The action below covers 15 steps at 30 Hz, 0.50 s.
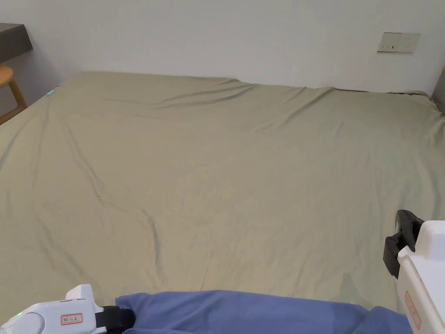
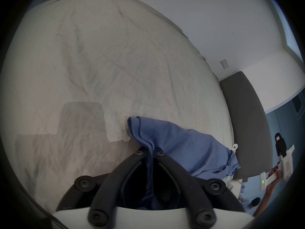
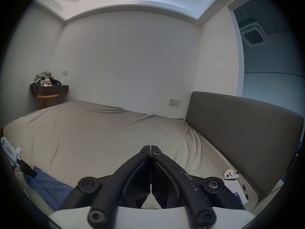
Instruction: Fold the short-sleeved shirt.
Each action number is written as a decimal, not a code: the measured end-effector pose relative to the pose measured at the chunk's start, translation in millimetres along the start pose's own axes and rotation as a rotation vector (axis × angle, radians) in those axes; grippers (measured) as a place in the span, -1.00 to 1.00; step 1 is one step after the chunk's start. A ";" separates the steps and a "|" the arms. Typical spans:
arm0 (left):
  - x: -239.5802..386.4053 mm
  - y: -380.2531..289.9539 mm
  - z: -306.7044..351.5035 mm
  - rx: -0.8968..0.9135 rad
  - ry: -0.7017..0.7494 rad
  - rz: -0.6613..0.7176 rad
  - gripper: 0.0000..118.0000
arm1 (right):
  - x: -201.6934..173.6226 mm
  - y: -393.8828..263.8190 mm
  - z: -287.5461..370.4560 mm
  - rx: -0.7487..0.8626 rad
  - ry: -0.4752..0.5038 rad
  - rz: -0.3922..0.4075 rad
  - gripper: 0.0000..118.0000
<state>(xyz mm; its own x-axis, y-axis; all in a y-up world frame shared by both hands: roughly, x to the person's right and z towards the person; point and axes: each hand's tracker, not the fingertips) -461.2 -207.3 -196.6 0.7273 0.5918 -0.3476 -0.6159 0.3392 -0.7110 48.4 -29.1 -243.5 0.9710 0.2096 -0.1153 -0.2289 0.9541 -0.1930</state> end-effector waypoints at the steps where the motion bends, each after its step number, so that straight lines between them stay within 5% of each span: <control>1: 5.7 -1.4 2.3 0.007 0.015 -0.024 -0.91 | 1.3 0.1 0.2 -0.001 -0.001 -0.001 -0.96; 3: 6.1 -0.8 10.9 0.031 0.060 -0.115 -0.92 | 4.1 0.7 1.0 -0.002 -0.004 -0.006 -0.96; 15: -24.6 38.4 77.7 0.162 0.141 -0.113 -0.94 | 9.3 11.0 4.0 0.039 0.013 -0.047 -0.96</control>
<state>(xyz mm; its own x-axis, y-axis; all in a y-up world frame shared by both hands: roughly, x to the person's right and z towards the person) -526.3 -152.0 -167.9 0.8223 0.4395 -0.3615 -0.5607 0.5174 -0.6465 55.1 -15.8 -242.7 0.9795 0.1619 -0.1201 -0.1801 0.9704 -0.1608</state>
